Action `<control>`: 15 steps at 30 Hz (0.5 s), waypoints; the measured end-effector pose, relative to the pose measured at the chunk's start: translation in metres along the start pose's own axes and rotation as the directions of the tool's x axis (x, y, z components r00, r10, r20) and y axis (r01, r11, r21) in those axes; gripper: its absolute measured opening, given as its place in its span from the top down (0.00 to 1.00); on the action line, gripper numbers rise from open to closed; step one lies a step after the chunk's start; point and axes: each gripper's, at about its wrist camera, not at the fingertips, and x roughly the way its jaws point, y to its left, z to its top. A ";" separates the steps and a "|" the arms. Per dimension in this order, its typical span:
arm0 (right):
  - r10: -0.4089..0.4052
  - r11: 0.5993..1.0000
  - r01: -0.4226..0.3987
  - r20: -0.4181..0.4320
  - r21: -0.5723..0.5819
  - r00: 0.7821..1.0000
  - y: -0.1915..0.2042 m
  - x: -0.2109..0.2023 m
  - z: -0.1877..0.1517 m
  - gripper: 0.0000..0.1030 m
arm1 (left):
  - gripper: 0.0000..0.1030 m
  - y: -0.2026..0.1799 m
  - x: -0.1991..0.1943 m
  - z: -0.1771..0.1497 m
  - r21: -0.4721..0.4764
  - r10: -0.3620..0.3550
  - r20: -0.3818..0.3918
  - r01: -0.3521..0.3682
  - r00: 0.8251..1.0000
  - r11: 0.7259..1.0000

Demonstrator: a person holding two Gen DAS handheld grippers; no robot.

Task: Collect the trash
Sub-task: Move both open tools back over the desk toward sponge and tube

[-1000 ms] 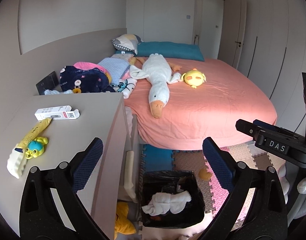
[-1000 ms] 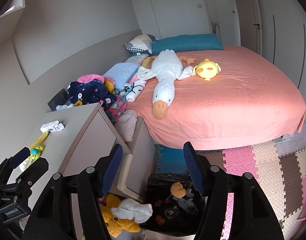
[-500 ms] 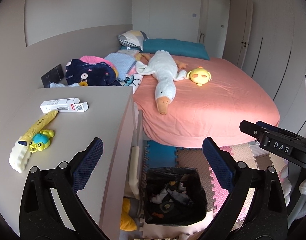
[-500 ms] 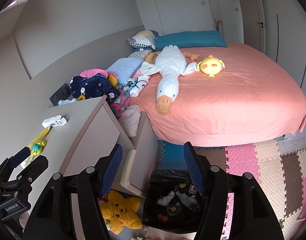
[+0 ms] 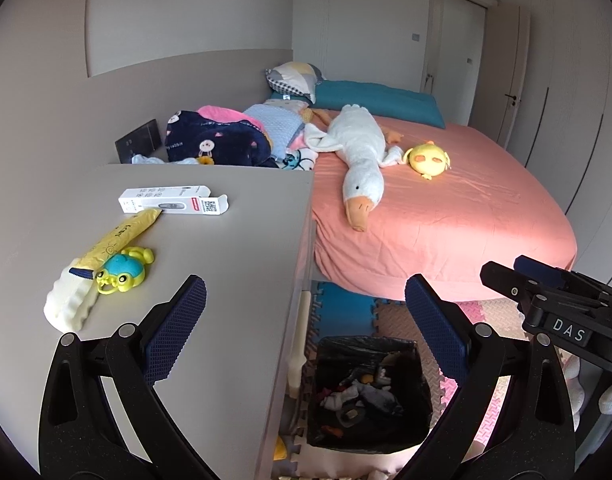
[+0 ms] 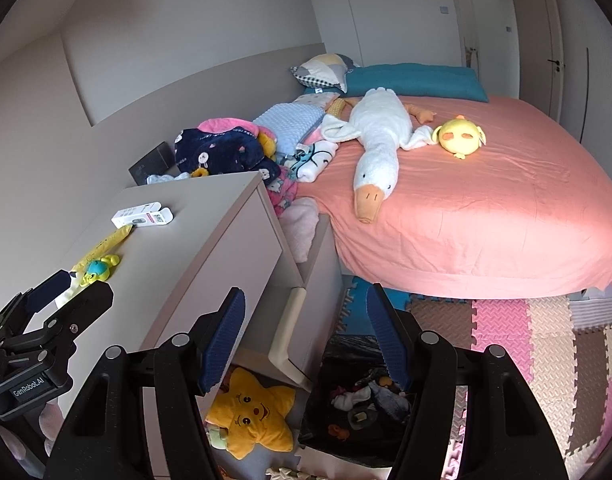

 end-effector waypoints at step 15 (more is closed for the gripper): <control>0.102 0.993 -0.105 -0.053 -0.060 0.993 0.063 0.026 -0.003 0.38 | 0.06 0.079 -0.011 -0.009 -0.073 0.129 -0.001 -0.129 0.992 0.989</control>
